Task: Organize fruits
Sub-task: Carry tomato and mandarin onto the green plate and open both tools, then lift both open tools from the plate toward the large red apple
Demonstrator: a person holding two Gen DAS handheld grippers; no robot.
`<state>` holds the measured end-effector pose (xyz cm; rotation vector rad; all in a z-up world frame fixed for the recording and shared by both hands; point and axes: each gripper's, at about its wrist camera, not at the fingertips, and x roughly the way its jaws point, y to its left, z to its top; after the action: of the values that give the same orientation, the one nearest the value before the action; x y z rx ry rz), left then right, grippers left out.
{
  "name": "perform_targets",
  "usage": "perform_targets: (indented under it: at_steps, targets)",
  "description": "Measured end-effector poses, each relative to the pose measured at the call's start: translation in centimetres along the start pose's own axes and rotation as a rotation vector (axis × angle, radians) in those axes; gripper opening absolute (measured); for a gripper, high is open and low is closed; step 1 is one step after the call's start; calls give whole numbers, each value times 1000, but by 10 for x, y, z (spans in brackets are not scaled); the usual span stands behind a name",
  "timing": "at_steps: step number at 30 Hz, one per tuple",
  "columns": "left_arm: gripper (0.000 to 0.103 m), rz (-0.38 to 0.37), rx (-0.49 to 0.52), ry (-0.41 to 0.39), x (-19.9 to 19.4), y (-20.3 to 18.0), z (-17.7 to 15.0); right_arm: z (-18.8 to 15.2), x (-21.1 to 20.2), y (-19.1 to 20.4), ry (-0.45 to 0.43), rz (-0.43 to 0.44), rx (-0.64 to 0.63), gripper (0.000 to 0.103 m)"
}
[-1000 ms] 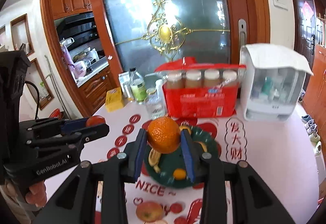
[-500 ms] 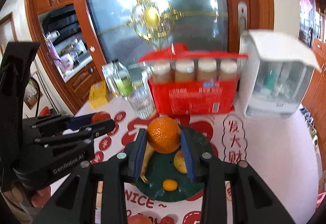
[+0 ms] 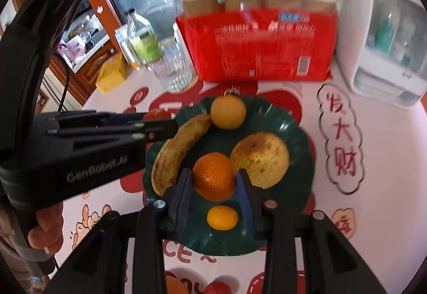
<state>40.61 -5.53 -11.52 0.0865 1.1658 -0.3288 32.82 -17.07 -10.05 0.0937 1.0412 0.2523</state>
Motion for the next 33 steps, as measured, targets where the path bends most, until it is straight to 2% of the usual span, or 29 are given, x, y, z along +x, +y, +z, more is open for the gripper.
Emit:
perform_targets:
  at_steps: [6,12,15,17,20,25,33]
  targets:
    - [26,11,-7,32,25,1,-4,-8,21,0,39,0,-6,34]
    - [27,15,-5,29,34,-6,-3,-9,27,1,47,-14,-19,35]
    - [39,29,-10,33,38,-8,-2,-12,32,3,58,-53,-38,36]
    - [62,39,-8,30,38,-10,-2,-13,34,4,59,-71,-46,36]
    - [79,43,-4,15,35,-12,-4,-14,32,3,59,-52,-42,39]
    - [82,26,-8,5,28,-12,-6,-16,21,7,26,-48,-73,49]
    - [82,26,-12,-12,12,-11,-11,-18,2,13,-15,-47,-86,52]
